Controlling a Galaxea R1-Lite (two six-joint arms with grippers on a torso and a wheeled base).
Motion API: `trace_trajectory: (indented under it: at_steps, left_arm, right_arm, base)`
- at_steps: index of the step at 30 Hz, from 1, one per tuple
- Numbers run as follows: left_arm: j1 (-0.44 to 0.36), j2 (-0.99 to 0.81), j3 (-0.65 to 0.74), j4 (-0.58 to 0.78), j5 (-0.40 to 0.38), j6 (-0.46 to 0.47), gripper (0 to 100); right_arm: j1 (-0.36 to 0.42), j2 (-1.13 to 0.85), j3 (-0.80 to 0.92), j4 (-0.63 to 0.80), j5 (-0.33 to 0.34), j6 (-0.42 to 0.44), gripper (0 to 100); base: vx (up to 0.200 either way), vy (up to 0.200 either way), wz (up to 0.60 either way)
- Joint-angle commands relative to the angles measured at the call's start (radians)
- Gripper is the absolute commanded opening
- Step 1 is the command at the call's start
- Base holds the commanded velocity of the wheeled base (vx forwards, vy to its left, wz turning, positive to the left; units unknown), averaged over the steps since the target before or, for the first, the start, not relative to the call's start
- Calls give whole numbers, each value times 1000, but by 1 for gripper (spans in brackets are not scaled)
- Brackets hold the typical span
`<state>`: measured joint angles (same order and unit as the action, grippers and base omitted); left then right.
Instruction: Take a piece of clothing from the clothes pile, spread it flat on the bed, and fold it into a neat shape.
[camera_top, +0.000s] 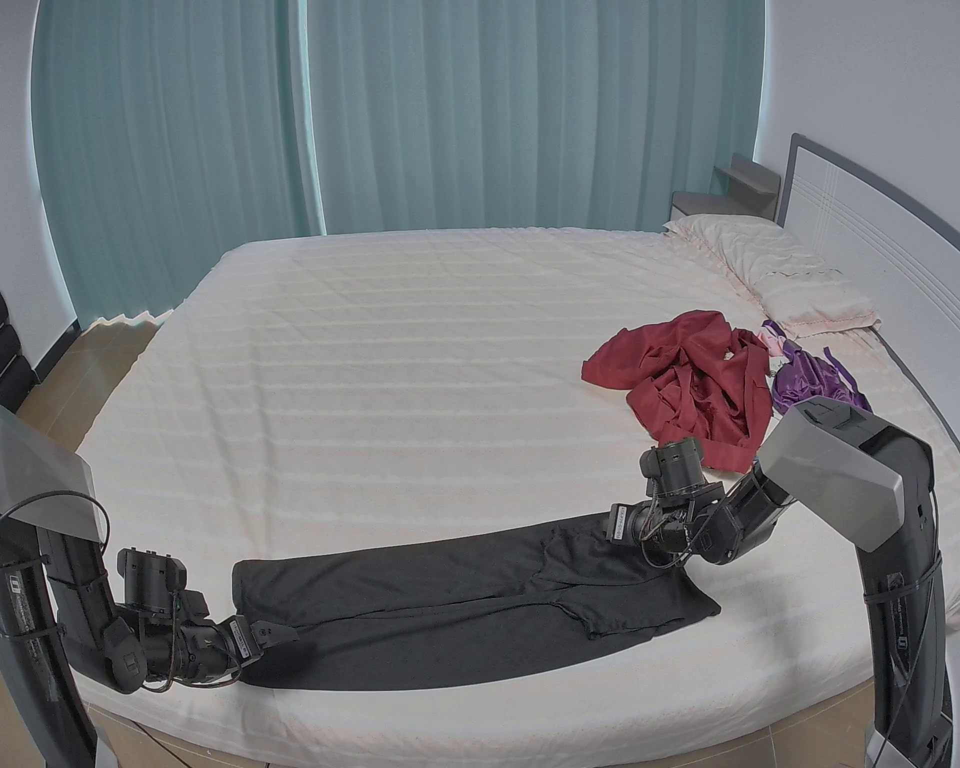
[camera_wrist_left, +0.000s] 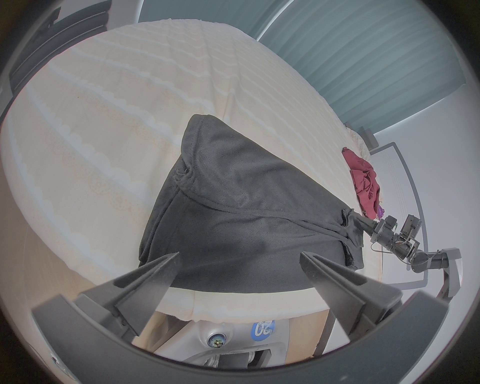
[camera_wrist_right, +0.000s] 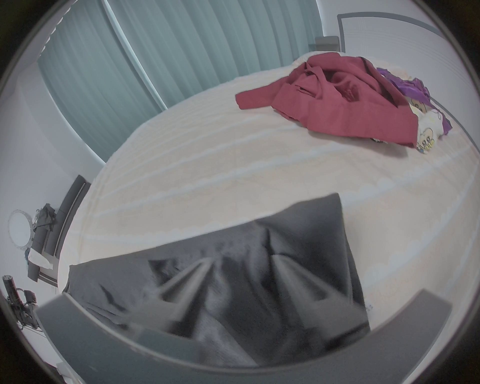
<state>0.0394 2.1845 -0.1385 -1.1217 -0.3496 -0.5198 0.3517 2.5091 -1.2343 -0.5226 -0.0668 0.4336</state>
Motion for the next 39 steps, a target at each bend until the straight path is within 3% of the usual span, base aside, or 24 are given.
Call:
trace_trajectory:
  at_steps: [1, 20, 21, 30, 34, 39]
  left_arm:
    - [1, 1, -1, 0, 0, -2, 100]
    - [1, 0, -3, -1, 0, -9, 100]
    - [1, 0, -3, -1, 0, -9, 100]
    - [8, -11, -10, -1, -11, -51, 100]
    - [11, -45, -32, -3, -2, -108, 100]
    - [42, -63, -42, -3, 9, -101, 100]
  right_arm:
    - [-2, -4, -17, 62, 1, 5, 0]
    - [-36, -15, -33, 58, -4, 22, 0]
    - [-36, -15, -33, 56, -4, 20, 100]
    - [-60, -75, -8, 56, -4, 42, 100]
    - [-79, -156, 73, 56, -11, 123, 100]
    - [-80, -277, 226, 50, -16, 191, 100]
  base:
    - [0, 0, 0]
    - [0, 0, 0]
    - [0, 0, 0]
    - [0, 0, 0]
    - [0, 0, 0]
    - [0, 0, 0]
